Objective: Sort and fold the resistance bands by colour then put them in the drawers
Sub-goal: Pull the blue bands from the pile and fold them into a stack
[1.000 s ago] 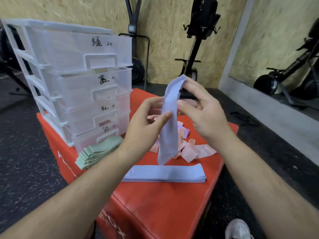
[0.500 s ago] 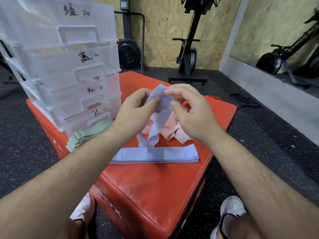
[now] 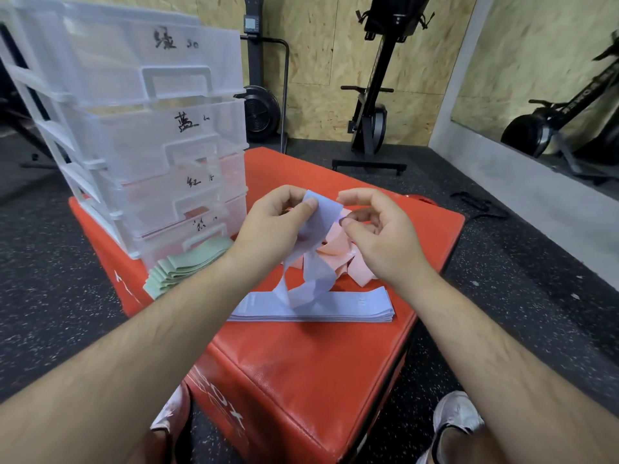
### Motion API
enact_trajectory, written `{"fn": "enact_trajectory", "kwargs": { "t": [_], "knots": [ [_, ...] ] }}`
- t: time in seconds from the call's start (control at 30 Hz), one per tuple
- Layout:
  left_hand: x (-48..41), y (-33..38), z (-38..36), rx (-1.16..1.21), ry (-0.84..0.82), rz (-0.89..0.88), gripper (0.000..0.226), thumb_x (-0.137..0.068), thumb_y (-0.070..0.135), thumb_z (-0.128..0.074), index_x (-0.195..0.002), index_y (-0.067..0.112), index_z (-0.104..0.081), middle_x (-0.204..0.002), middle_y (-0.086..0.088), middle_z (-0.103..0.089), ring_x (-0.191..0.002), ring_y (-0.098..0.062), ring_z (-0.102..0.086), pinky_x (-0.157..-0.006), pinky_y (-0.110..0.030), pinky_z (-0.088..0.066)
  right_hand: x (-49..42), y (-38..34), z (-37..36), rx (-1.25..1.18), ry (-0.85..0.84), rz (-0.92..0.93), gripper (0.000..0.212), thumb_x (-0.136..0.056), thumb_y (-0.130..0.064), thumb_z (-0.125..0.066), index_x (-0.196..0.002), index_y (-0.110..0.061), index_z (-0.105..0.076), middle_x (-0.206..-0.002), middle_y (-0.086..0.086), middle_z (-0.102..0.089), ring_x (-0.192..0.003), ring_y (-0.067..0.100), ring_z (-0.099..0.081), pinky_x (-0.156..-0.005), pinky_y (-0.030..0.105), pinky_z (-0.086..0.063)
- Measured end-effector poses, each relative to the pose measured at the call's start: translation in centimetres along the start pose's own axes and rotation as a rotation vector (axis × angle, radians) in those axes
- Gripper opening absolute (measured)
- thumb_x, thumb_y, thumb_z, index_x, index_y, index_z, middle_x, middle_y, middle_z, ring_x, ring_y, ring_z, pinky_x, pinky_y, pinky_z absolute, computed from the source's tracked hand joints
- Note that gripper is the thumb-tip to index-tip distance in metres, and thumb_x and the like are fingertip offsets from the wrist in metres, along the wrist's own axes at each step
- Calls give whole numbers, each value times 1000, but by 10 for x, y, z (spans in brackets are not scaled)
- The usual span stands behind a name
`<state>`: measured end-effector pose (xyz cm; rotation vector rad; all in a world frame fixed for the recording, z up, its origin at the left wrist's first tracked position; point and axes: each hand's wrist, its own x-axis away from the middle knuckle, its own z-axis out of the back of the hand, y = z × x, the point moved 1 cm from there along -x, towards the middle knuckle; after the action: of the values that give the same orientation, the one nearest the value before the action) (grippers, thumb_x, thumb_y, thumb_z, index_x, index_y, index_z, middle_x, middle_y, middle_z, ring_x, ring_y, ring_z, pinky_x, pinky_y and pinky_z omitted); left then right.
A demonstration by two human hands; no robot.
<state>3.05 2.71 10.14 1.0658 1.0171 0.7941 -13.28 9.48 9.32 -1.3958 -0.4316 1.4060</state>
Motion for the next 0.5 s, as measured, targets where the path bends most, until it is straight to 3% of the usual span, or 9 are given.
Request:
{"fn": "enact_trajectory", "kwargs": {
  "t": [0.1, 0.2, 0.27, 0.33, 0.43, 0.5],
  "knots": [
    [0, 2, 4, 57, -23, -1, 13, -98, 21, -59, -101, 15, -69, -101, -12, -69, -86, -12, -58, -78, -33, -48, 0, 3, -4, 18, 8, -44, 33, -90, -5, -67, -110, -31, -63, -107, -11, -68, -84, 8, -61, -73, 23, -51],
    [1, 3, 6, 93, -45, -7, 23, -97, 17, -56, -117, 22, -67, -107, -3, -72, -94, -18, -65, -87, -47, -53, 0, 6, -9, -16, 66, -121, 27, -90, -9, -71, -107, -24, -56, -99, -6, -68, -80, 9, -63, -73, 26, -52],
    [2, 5, 7, 136, -52, -16, 30, -99, 10, -53, -124, 23, -63, -106, 3, -73, -94, -16, -68, -84, -40, -55, 1, 7, -13, -40, 50, -142, 15, -91, -15, -72, -97, -17, -58, -90, 0, -68, -77, 12, -64, -69, 29, -50],
    [0, 7, 7, 179, -62, -26, 34, -100, 6, -51, -130, 21, -60, -111, 4, -72, -98, -16, -70, -80, -33, -58, 5, 5, -20, -55, -29, -129, 19, -88, -24, -78, -94, -14, -63, -86, 0, -69, -79, 11, -64, -71, 29, -51],
    [-4, 6, 10, 224, -55, -14, 44, -101, 3, -46, -141, 19, -53, -128, -6, -65, -114, -23, -66, -84, -35, -58, 7, 2, -33, 3, -74, -134, 35, -78, -27, -86, -102, -18, -63, -93, -5, -72, -80, 4, -65, -65, 15, -47],
    [-7, 5, 12, 222, -48, -20, 49, -100, -2, -41, -143, 20, -51, -131, -5, -62, -115, -22, -65, -83, -34, -58, 4, 3, -37, 71, -29, -124, 26, -83, -20, -80, -102, -20, -62, -90, -7, -69, -75, 2, -63, -59, 13, -46]
  ]
}}
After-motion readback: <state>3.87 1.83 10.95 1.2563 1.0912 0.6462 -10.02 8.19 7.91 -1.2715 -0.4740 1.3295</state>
